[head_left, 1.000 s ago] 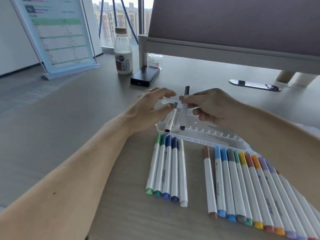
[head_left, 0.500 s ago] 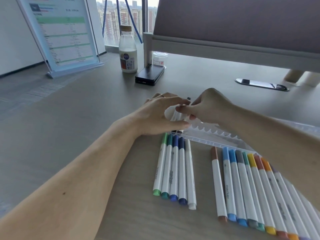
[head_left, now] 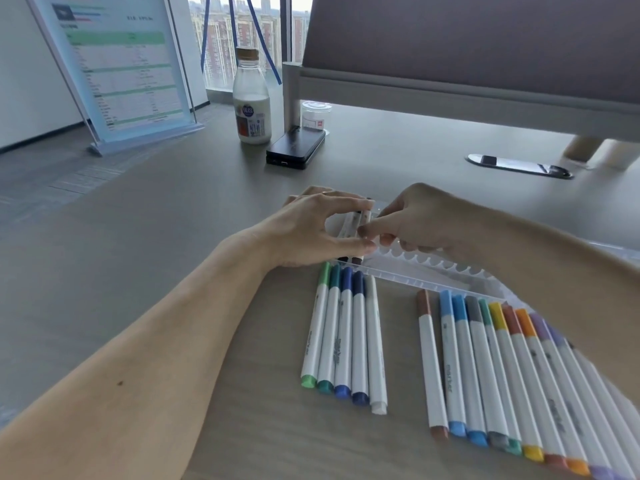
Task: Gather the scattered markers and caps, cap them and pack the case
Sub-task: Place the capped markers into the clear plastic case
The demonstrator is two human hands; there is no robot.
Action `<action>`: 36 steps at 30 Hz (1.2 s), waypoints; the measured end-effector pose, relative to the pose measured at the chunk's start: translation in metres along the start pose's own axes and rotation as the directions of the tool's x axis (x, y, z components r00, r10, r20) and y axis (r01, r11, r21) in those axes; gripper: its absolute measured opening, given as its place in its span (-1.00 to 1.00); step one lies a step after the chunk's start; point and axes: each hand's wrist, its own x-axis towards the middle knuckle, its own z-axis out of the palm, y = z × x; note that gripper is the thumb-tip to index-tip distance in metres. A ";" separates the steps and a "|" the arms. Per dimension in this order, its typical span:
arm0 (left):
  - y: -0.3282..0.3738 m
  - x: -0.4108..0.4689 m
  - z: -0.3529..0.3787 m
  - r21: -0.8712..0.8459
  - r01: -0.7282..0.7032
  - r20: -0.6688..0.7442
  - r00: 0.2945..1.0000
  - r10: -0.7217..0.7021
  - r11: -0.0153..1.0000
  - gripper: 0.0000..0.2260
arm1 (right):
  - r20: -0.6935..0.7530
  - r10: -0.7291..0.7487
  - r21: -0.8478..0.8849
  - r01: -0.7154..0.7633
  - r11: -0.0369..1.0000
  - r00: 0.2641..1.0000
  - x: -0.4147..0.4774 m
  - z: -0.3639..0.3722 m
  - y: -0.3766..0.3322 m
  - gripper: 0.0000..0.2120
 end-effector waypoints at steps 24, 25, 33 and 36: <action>-0.003 0.002 0.001 0.041 -0.015 0.019 1.000 0.014 0.999 -0.36 | -0.097 -0.148 -0.020 0.147 0.989 0.984 -0.013 -0.012 0.003 -0.61; -0.002 0.002 0.002 0.040 -0.011 0.019 1.000 0.010 0.999 -0.36 | -0.100 -0.144 -0.031 0.142 0.989 0.984 -0.015 -0.018 0.001 -0.61; -0.003 0.003 0.004 0.012 0.004 0.011 1.000 -0.004 1.000 -0.30 | 0.146 -0.029 -0.231 0.062 0.971 0.989 -0.041 -0.028 0.005 -0.54; -0.004 0.004 0.004 0.011 0.001 0.011 1.000 -0.001 1.000 -0.29 | 0.148 -0.037 -0.314 0.083 0.946 0.988 -0.049 -0.023 0.009 -0.52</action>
